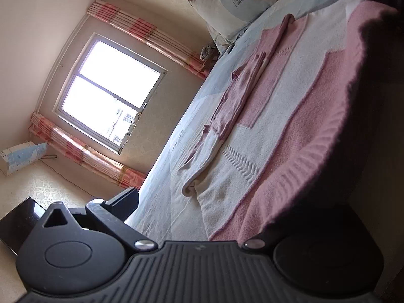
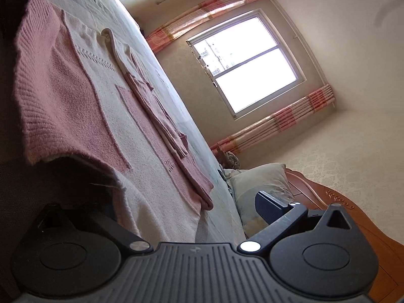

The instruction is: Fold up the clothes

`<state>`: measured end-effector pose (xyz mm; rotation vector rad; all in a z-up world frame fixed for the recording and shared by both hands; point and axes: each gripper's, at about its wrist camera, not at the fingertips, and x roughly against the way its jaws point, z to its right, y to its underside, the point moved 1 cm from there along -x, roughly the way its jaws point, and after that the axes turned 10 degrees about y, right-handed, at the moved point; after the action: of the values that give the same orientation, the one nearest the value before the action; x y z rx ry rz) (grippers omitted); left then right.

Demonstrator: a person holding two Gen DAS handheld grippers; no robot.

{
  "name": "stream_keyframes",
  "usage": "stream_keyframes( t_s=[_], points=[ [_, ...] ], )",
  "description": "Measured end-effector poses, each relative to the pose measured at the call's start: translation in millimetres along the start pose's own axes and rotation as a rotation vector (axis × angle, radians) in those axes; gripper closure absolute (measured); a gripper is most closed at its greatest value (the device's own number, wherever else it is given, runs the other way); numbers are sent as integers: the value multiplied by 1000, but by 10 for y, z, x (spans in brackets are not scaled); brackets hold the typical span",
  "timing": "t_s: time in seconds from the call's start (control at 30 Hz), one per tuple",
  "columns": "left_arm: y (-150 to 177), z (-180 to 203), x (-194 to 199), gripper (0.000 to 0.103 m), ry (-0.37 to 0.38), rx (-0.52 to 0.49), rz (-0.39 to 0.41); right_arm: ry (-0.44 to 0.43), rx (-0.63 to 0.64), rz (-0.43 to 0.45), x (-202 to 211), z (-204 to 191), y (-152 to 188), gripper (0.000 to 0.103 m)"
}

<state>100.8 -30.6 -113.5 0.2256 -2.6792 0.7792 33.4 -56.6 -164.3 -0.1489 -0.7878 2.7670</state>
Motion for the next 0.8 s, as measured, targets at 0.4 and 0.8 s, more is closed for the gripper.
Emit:
stream_keyframes(
  t_s=[0.4,0.8],
  points=[
    [1,26,-41,0,29,-40,-13,64,-90,-85,-149,161,104,0],
    [124,33,-86,0,23,-97,-68,-49,28,32,-32,4,45,0]
  ],
)
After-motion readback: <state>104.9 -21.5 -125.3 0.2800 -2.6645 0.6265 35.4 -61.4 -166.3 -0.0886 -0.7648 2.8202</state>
